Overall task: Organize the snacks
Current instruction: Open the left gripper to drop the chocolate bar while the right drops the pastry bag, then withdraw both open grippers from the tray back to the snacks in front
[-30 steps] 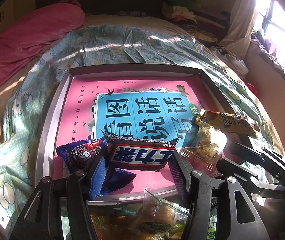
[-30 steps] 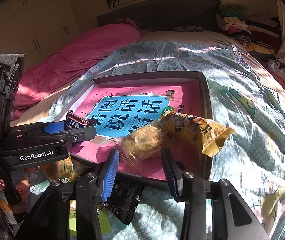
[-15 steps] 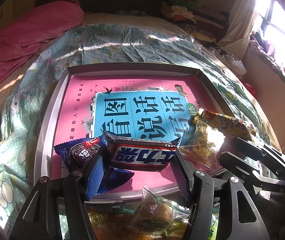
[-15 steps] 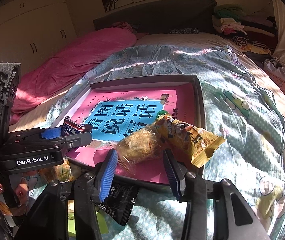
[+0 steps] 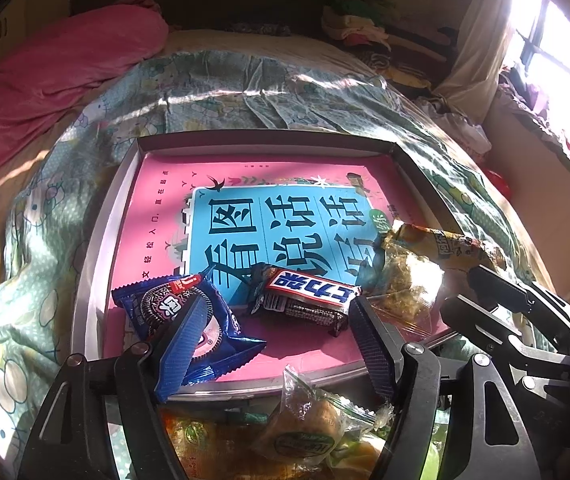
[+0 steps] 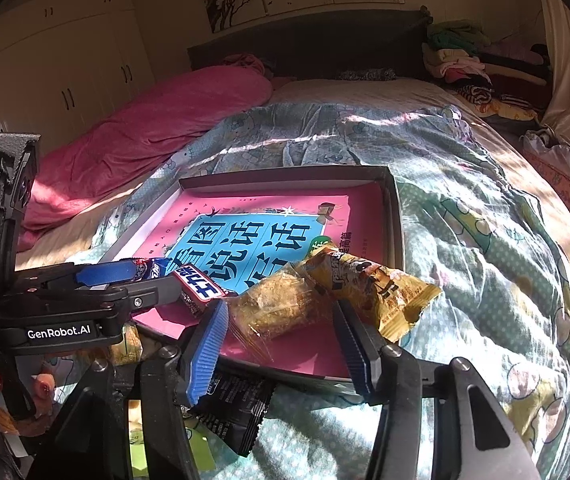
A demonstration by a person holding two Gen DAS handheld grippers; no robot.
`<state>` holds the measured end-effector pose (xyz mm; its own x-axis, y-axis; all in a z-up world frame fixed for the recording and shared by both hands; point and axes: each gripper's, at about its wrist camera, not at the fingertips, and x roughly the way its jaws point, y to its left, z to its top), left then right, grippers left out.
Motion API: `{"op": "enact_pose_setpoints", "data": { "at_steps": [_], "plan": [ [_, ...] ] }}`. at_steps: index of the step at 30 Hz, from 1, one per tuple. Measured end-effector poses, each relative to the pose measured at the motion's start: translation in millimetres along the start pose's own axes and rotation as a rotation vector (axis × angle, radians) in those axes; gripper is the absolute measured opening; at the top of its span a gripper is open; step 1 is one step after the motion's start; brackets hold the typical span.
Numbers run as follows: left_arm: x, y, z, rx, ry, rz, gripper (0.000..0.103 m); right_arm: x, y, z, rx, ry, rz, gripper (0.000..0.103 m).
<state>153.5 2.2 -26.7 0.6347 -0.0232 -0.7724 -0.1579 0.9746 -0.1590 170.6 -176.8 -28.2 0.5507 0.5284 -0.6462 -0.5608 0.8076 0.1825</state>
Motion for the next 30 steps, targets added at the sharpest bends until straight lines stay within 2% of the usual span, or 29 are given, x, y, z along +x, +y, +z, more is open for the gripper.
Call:
{"op": "enact_pose_setpoints", "data": {
  "at_steps": [16, 30],
  "plan": [
    [-20.7, 13.3, 5.1, -0.068, -0.048, -0.013, 0.078, -8.0, -6.8, 4.1, 0.022, -0.046, -0.026, 0.062],
    [-33.7, 19.3, 4.2, -0.078, -0.065, -0.01, 0.079, -17.7, -10.3, 8.4, 0.039, -0.094, -0.039, 0.067]
  ]
}}
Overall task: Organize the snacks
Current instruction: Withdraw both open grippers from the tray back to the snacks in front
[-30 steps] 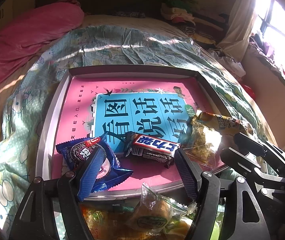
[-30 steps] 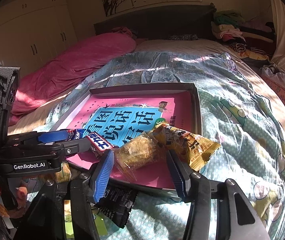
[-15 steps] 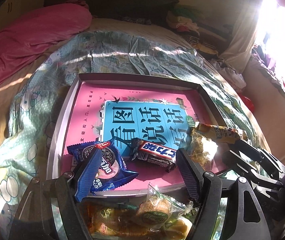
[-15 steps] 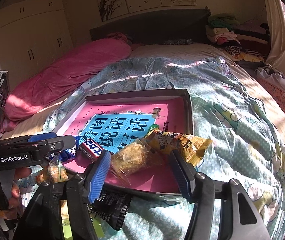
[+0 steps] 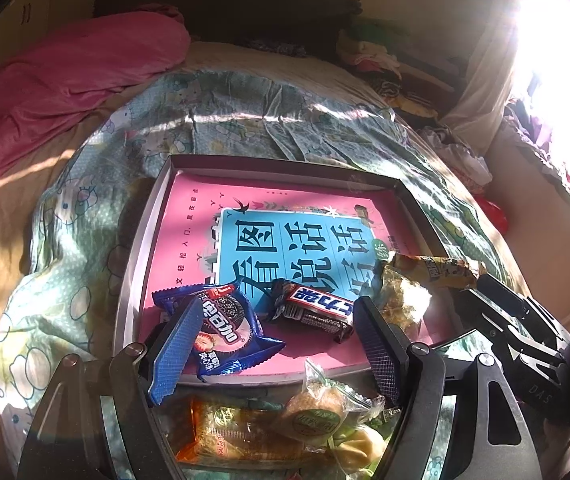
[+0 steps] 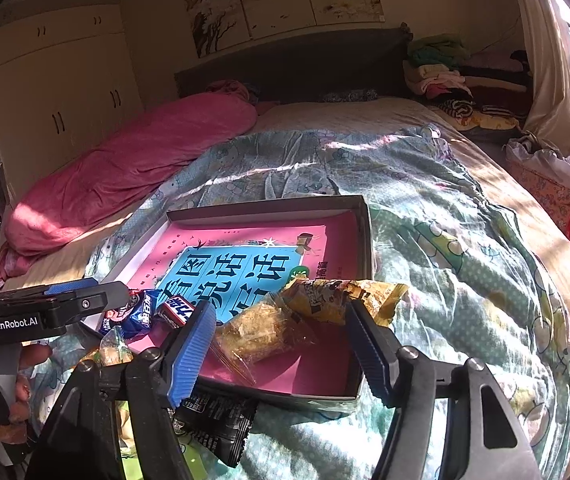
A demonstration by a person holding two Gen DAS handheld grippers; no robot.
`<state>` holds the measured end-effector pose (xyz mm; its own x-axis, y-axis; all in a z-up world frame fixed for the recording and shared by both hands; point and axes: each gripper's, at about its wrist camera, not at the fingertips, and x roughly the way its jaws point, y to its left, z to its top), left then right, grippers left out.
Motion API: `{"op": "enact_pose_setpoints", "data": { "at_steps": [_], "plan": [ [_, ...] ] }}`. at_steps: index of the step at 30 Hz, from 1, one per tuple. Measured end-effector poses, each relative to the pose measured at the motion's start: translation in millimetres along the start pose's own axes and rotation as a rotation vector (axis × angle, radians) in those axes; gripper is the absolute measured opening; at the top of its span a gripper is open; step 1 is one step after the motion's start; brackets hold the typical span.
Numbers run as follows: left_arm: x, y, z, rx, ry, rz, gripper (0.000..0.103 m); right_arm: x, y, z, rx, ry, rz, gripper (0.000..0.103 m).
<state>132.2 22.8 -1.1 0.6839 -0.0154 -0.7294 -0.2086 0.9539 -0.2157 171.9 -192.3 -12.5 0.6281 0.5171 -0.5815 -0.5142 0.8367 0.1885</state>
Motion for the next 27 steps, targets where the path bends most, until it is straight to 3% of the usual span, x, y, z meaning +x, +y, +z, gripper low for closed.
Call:
{"op": "enact_pose_setpoints", "data": {
  "at_steps": [27],
  "plan": [
    [-21.7, 14.8, -4.1, -0.004, -0.019, 0.015, 0.079, -27.5, 11.3, 4.1, -0.025, -0.074, 0.014, 0.073]
  ]
}}
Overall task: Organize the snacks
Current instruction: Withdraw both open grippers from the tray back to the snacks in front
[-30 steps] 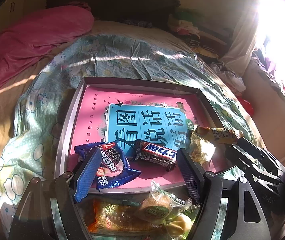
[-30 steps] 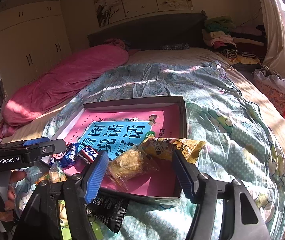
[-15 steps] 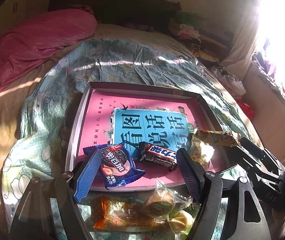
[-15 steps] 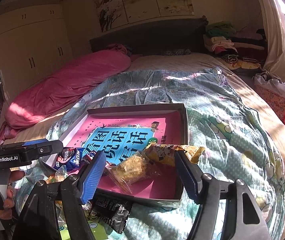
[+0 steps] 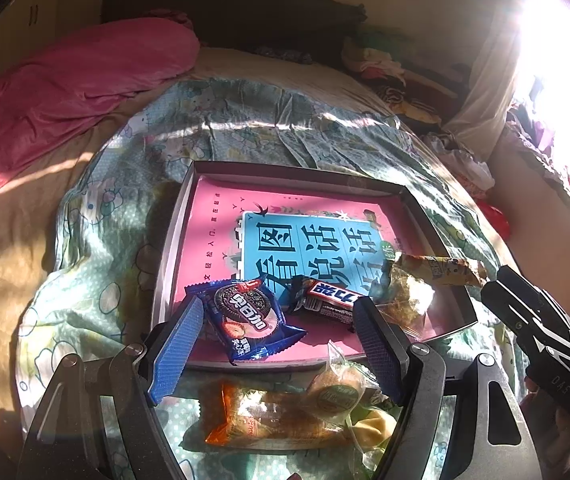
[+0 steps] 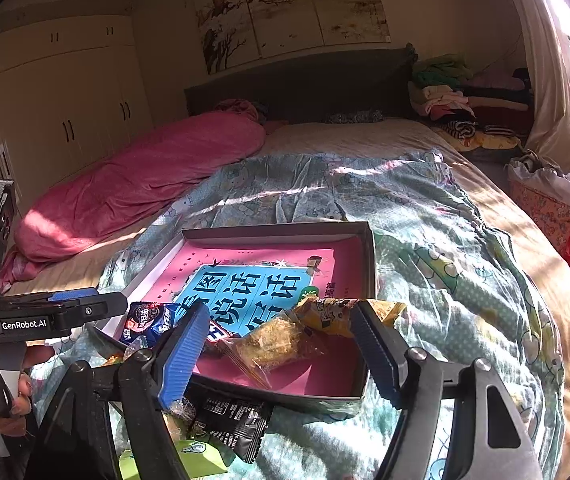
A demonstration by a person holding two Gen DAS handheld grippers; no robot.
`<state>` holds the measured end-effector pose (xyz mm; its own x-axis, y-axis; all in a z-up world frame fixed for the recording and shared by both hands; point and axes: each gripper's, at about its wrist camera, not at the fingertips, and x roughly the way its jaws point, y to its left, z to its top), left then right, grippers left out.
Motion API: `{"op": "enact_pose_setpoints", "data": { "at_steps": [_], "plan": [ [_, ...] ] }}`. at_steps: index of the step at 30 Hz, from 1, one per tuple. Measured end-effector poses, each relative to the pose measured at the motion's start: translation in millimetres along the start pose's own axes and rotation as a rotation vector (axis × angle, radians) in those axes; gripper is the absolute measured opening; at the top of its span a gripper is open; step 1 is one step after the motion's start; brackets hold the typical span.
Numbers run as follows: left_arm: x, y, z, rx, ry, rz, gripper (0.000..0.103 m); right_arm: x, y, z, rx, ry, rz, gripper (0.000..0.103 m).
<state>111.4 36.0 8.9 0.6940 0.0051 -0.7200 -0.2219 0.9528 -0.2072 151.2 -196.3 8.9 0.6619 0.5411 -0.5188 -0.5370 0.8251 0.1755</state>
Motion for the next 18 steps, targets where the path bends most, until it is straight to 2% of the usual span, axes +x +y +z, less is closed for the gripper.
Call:
{"op": "enact_pose_setpoints", "data": {
  "at_steps": [18],
  "plan": [
    [-7.7, 1.6, -10.7, 0.022, 0.013, 0.0, 0.079, -11.2, 5.9, -2.7, -0.01, -0.015, 0.005, 0.079]
  ]
}}
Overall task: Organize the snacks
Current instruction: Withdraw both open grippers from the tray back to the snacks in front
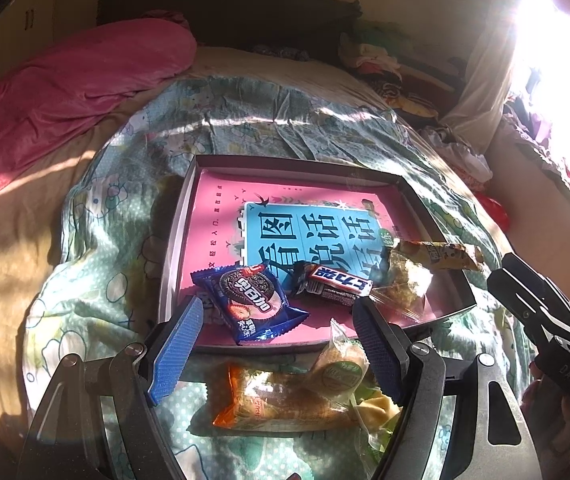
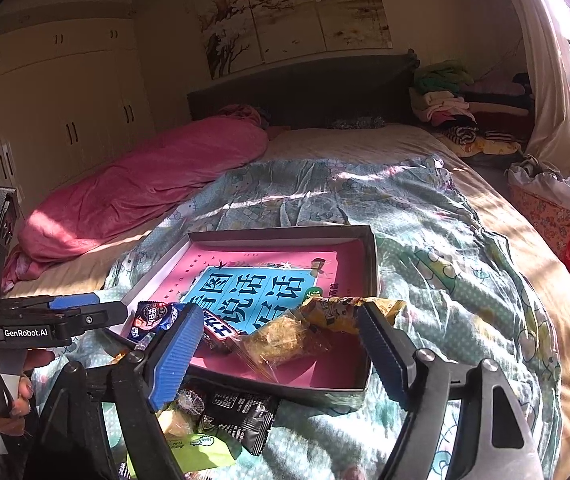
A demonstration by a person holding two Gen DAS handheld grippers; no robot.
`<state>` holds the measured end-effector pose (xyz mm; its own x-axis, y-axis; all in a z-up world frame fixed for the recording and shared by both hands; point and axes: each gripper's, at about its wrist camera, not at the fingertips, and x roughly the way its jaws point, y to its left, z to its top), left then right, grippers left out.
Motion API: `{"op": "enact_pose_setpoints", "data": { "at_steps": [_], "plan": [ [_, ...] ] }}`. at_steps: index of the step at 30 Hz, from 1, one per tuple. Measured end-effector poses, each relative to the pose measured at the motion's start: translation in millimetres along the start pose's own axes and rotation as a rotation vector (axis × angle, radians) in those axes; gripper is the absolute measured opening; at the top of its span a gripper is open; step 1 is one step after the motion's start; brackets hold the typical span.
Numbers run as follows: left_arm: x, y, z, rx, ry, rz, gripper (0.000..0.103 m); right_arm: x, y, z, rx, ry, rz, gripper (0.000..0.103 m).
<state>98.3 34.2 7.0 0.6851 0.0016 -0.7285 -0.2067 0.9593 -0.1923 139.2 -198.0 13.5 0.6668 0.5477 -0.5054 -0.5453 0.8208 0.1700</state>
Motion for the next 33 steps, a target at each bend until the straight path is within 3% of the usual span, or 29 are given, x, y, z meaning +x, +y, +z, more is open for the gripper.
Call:
{"op": "enact_pose_setpoints", "data": {
  "at_steps": [6, 10, 33],
  "plan": [
    [-2.3, -0.8, -3.8, 0.009, 0.006, -0.001, 0.079, -0.8, 3.2, -4.2, -0.003, 0.011, 0.0, 0.081],
    [-3.8, -0.2, -7.6, 0.013, 0.014, -0.003, 0.079, -0.6, 3.8, -6.3, -0.001, 0.015, -0.007, 0.088],
    [-12.9, 7.0, -24.5, 0.034, 0.052, 0.011, 0.079, 0.7, 10.2, -15.7, 0.019, 0.07, 0.043, 0.093]
  ]
}}
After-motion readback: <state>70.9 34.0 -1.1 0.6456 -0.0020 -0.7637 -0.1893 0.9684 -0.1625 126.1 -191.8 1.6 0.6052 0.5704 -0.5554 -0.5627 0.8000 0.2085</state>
